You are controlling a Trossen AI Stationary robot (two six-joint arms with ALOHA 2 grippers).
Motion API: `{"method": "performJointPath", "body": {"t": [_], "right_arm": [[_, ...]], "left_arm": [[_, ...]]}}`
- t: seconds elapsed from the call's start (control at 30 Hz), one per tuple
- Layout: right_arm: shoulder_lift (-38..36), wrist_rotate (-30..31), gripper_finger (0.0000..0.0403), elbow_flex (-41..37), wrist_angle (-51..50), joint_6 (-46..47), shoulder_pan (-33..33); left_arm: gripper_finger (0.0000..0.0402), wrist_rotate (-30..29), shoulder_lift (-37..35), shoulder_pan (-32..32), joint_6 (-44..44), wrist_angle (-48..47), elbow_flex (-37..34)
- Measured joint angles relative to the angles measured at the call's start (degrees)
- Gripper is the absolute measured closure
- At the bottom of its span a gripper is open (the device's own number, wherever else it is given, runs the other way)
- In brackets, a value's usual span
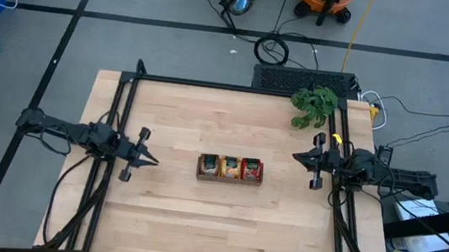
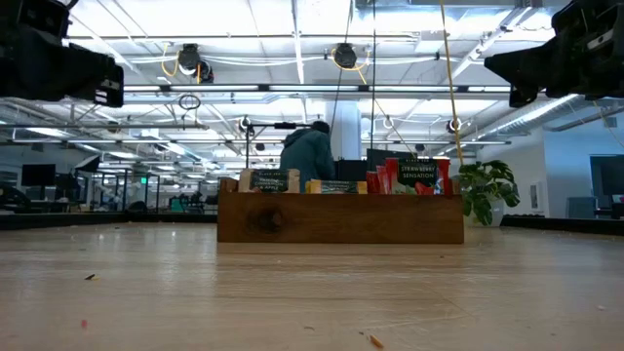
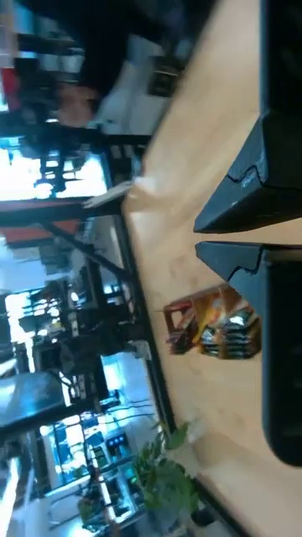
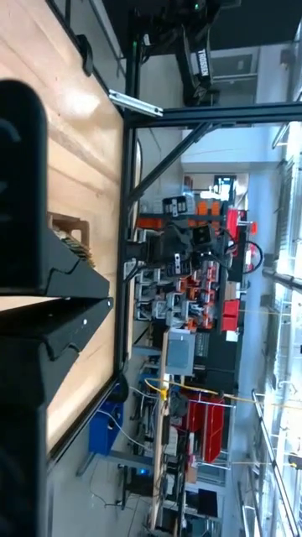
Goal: Pick & Place Tea
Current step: Return to Home Position
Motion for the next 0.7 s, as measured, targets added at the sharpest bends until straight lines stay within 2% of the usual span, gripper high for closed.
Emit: {"method": "performJointPath", "body": {"t": [0.3, 0.7], "right_arm": [[0.0, 0.0, 0.0403, 0.0, 0.0, 0.0, 0.0], [0.0, 0.1, 0.0403, 0.0, 0.0, 0.0, 0.0]], "left_arm": [[0.0366, 0.0, 0.0, 0.0, -13.6, 2.0, 0.0], [0.0366, 0.0, 0.0, 0.0, -13.5, 2.1, 0.0]]}}
